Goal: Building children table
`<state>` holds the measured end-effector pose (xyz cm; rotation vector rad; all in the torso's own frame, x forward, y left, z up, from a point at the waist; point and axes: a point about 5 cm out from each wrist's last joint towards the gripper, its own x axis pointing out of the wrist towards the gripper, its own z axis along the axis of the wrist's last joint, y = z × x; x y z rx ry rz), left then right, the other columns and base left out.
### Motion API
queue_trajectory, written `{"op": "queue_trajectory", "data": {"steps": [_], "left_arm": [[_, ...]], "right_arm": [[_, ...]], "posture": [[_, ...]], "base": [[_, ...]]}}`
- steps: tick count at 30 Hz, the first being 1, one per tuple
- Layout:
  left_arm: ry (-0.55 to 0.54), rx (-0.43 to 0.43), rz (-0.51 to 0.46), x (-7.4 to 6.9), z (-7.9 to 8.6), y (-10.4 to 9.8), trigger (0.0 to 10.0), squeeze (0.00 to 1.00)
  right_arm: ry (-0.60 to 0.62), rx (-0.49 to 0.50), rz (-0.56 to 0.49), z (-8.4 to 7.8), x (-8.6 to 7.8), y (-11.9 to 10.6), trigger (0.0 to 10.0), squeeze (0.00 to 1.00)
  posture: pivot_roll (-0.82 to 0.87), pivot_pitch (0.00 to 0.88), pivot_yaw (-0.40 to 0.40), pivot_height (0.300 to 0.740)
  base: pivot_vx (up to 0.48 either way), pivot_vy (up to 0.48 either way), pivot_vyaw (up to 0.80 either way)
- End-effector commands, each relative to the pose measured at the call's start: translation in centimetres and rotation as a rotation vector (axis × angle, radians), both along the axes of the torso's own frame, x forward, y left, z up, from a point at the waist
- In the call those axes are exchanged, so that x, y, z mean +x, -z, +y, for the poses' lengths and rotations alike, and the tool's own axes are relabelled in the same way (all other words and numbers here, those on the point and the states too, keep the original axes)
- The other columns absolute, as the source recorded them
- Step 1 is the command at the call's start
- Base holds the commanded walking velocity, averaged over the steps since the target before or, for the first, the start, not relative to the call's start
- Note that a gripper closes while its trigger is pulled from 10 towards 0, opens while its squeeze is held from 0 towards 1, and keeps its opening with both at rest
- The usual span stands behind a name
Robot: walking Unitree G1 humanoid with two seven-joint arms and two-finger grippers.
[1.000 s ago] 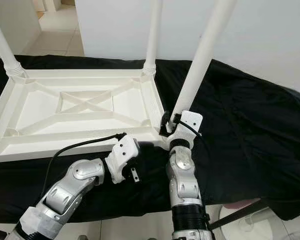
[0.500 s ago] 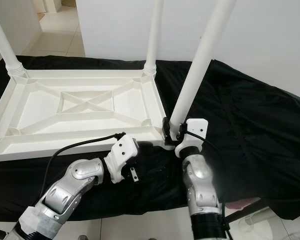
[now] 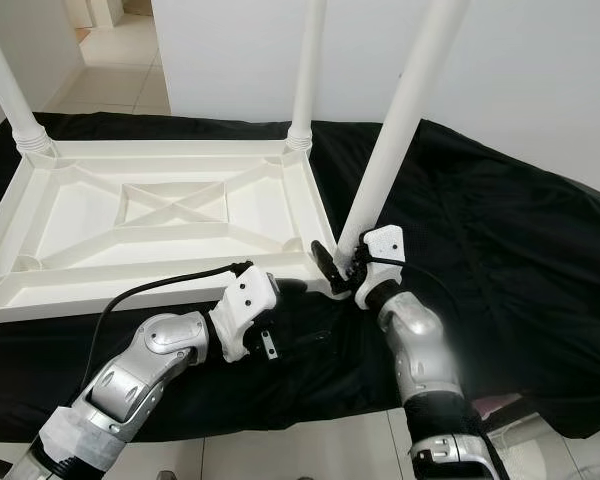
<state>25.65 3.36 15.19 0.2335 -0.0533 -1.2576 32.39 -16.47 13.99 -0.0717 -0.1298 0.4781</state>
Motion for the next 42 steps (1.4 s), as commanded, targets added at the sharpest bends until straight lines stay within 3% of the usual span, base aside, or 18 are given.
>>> {"op": "queue_trajectory", "data": {"steps": [1, 10, 11, 19, 24, 27, 33, 37, 42], "left_arm": [[-0.004, 0.011, -0.015, 0.1, 0.0, -0.1, 10.0, 0.00], [-0.013, 0.007, -0.013, 0.0, 0.1, -0.1, 10.0, 0.00], [-0.014, 0.006, -0.012, 0.0, 0.1, -0.1, 10.0, 0.00], [-0.016, 0.008, -0.012, 0.0, 0.2, -0.1, 10.0, 0.00], [-0.016, 0.008, -0.011, 0.0, 0.2, -0.1, 10.0, 0.00], [-0.013, 0.009, -0.008, -0.1, 0.2, 0.0, 10.0, 0.00], [-0.012, 0.010, -0.008, -0.1, 0.2, 0.0, 10.0, 0.00], [-0.002, 0.009, -0.006, -0.2, 0.0, 0.0, 10.0, 0.00], [0.002, 0.011, -0.004, -0.1, 0.0, 0.0, 10.0, 0.00]], "right_arm": [[-0.026, -0.018, 0.019, -0.2, 0.0, 0.6, 0.0, 0.00], [-0.036, -0.023, 0.048, -0.8, -0.1, 1.4, 0.0, 0.00], [-0.029, -0.017, 0.052, -0.9, -0.1, 1.4, 10.0, 0.00], [0.082, -0.018, 0.076, -1.7, 0.3, 1.2, 10.0, 0.00], [0.118, -0.017, 0.074, -1.3, 0.2, 1.0, 10.0, 0.00], [0.246, 0.043, 0.055, -0.7, 0.0, 0.4, 10.0, 0.00], [0.319, 0.067, 0.046, -0.2, -0.3, 0.3, 10.0, 0.00], [0.505, 0.121, 0.030, 0.7, -0.9, 0.4, 10.0, 0.00], [0.631, 0.150, 0.048, 1.6, -1.3, 0.5, 10.0, 0.00]], "posture": [[-0.03, 0.059, -0.076, 0.740], [-0.02, 0.070, -0.082, 0.740], [-0.02, 0.071, -0.081, 0.740], [-0.02, 0.075, -0.080, 0.740], [-0.02, 0.077, -0.076, 0.740], [-0.02, 0.080, -0.075, 0.740], [-0.03, 0.082, -0.072, 0.740], [-0.03, 0.082, -0.068, 0.740], [-0.04, 0.081, -0.065, 0.740]], "base": [[0.000, 0.000, 0.00], [0.000, 0.000, 0.00], [0.000, 0.000, 0.00], [0.000, 0.000, 0.00], [0.000, 0.000, 0.00], [0.000, 0.000, 0.00], [0.000, 0.000, 0.00], [0.000, 0.000, 0.00], [0.000, 0.000, 0.00]]}}
